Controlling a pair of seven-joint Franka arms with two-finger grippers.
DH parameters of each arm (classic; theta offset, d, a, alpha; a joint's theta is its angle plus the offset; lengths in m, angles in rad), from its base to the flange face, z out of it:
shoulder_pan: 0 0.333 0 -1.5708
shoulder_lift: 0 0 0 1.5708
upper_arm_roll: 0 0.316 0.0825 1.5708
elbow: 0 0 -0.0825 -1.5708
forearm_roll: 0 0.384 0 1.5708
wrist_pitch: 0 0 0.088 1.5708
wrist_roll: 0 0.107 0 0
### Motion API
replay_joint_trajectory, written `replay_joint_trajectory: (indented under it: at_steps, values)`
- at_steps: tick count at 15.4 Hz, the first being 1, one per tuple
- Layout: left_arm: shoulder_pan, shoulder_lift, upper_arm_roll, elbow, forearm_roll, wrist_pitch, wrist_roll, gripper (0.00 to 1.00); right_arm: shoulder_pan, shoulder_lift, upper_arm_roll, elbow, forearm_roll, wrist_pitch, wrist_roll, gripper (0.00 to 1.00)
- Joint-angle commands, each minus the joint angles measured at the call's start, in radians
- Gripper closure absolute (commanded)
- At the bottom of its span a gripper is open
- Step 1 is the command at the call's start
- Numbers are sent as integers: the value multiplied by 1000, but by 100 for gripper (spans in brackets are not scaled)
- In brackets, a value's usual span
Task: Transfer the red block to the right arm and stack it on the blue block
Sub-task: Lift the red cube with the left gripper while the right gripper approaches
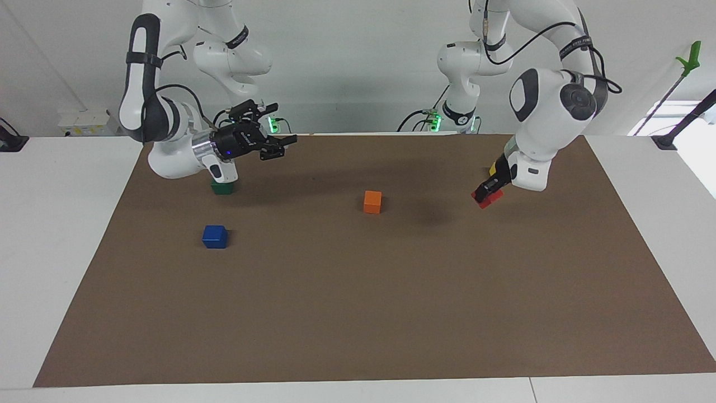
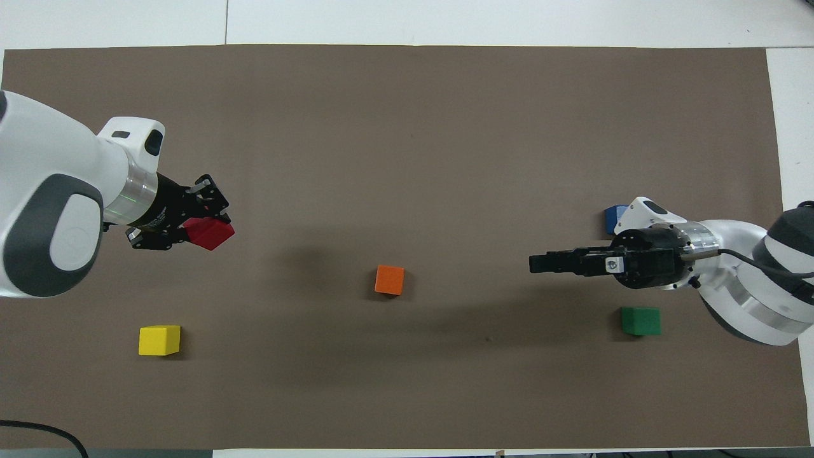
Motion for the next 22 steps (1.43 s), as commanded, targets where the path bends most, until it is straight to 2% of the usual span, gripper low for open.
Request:
replay_joint_trajectory:
  at_steps: [1, 3, 5, 7, 10, 13, 16, 22]
  values:
    - [-3, -55, -21, 64, -155, -75, -247, 100, 15, 79, 7, -1, 36, -89, -41, 0]
    - [-3, -101, -70, 67, -270, -63, -450, 100, 44, 131, 7, -1, 67, -149, -40, 0]
    - [-3, -115, -119, 79, -373, -57, -619, 100, 77, 145, 8, -6, 104, -160, -30, 0]
    - [-3, -129, -178, 94, -426, -37, -784, 100, 110, 162, 8, -6, 156, -168, -26, 0]
    - [-8, -146, -277, 79, -467, 93, -975, 100, 176, 208, 8, -6, 251, -200, -35, 0]
    - [-80, -164, -327, 30, -470, 217, -1065, 100, 209, 211, 10, -7, 276, -209, -35, 0]
    - [-160, -198, -325, -49, -469, 346, -1155, 100, 287, 272, 8, -9, 387, -304, -35, 0]
    - [-197, -252, -328, -146, -470, 382, -1162, 100, 304, 271, 10, -6, 389, -307, -35, 0]
